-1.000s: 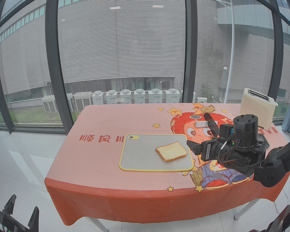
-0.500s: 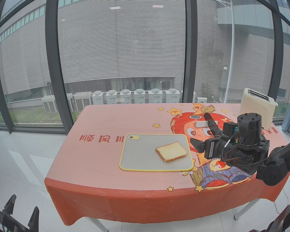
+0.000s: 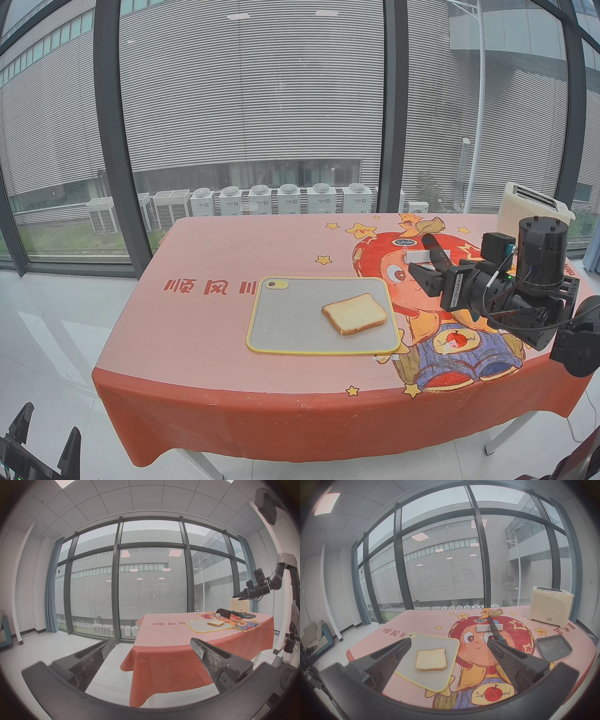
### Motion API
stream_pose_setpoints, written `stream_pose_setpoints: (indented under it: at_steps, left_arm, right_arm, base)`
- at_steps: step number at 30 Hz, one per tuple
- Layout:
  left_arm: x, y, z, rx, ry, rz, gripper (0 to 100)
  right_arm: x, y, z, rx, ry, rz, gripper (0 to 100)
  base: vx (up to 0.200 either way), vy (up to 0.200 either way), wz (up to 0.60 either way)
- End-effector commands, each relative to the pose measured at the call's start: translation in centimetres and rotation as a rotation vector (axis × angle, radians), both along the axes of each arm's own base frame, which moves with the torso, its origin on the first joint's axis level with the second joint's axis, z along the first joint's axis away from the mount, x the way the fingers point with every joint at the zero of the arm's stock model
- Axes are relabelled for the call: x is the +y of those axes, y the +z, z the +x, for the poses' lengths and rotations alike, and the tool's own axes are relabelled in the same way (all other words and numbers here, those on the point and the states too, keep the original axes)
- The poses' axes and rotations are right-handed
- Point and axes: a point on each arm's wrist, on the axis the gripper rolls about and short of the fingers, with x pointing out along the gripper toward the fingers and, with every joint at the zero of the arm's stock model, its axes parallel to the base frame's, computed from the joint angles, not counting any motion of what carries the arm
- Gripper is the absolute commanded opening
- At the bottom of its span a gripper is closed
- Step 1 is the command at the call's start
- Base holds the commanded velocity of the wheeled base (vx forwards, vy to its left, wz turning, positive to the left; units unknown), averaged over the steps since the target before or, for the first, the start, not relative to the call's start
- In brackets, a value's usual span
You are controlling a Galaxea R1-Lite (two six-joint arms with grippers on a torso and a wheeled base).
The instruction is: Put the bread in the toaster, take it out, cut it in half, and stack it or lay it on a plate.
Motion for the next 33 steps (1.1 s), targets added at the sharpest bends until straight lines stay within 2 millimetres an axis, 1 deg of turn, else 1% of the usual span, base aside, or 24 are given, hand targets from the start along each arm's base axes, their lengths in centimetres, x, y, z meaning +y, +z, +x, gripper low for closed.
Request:
stream_pose_setpoints:
  at_steps: [1,4,11,21,27,30,33]
  left_arm:
    - [0.0,-0.5,0.1,0.019,0.001,0.001,100]
    - [0.0,-0.5,0.1,0.019,0.001,0.001,100]
    - [0.0,-0.5,0.1,0.019,0.001,-0.001,100]
    - [0.0,-0.5,0.1,0.019,0.001,-0.001,100]
    - [0.0,-0.5,0.1,0.019,0.001,-0.001,100]
    - [0.0,-0.5,0.1,0.019,0.001,-0.001,100]
    - [0.0,-0.5,0.1,0.019,0.001,-0.001,100]
  right_arm:
    - [-0.7,0.2,-0.4,-0.008,-0.009,-0.003,100]
    - [-1.1,0.1,-0.3,-0.005,-0.025,-0.005,100]
    - [-1.0,0.5,-0.4,-0.022,-0.014,-0.017,100]
    - [-2.2,0.9,0.0,-0.04,-0.054,-0.025,100]
    - [-2.3,1.3,-0.1,-0.05,-0.055,-0.024,100]
    - [-2.1,2.3,0.2,-0.078,-0.053,-0.018,100]
    - [-2.1,2.8,0.6,-0.098,-0.047,-0.028,100]
  base:
    - [0.0,0.0,0.0]
    - [0.0,0.0,0.0]
    - [0.0,0.0,0.0]
    - [0.0,0.0,0.0]
    - [0.0,0.0,0.0]
    - [0.0,0.0,0.0]
    - [0.0,0.0,0.0]
